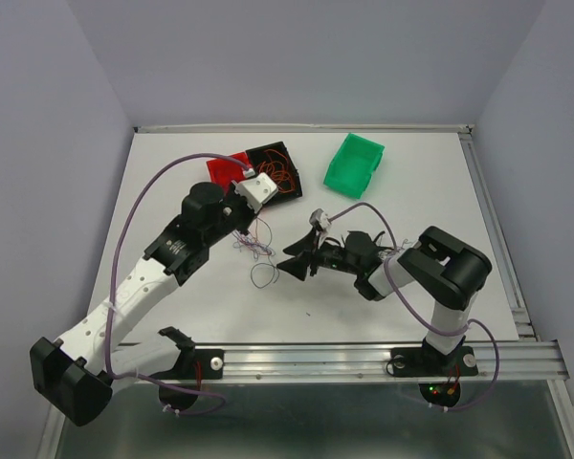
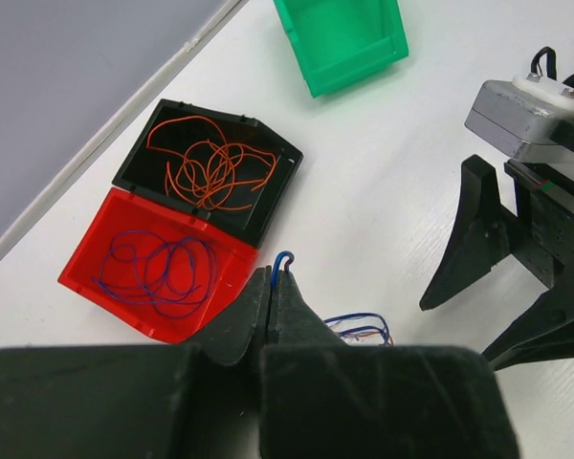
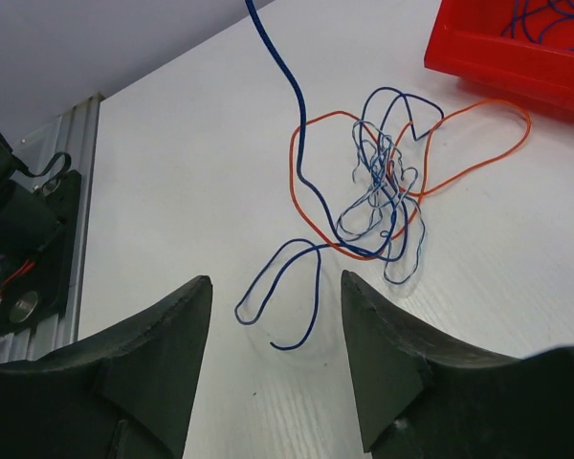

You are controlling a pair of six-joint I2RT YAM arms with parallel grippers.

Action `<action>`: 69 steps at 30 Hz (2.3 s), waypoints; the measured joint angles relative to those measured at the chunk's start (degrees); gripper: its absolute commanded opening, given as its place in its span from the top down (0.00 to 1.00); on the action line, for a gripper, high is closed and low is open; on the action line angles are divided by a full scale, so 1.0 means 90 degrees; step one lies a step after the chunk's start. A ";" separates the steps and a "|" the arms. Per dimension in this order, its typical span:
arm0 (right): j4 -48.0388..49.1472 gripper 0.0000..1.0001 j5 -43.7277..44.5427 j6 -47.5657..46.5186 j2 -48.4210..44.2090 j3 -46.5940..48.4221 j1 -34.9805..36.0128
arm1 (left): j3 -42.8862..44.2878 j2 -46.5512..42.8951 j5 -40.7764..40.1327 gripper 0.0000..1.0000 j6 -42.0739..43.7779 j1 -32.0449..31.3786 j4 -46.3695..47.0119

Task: Untangle the cables

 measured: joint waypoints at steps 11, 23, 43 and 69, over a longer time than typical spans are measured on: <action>-0.0015 0.46 0.0379 -0.0916 0.0056 0.0061 0.0724 | -0.0163 0.0486 -0.0352 1.00 -0.0100 0.0000 0.0299; -0.0352 0.34 0.1566 -0.2183 0.0245 0.1258 0.1409 | -0.0216 0.0894 -0.0704 1.00 -0.0279 0.0119 0.0767; -0.1770 1.00 0.2973 -0.2922 0.1139 0.2171 0.1406 | -0.0299 0.0976 -0.0697 1.00 -0.0313 0.0313 0.0889; -0.2584 0.99 0.3269 -0.2280 -0.5394 -0.0017 0.2416 | -0.0078 0.2788 -0.1054 1.00 -0.0287 0.1681 0.1229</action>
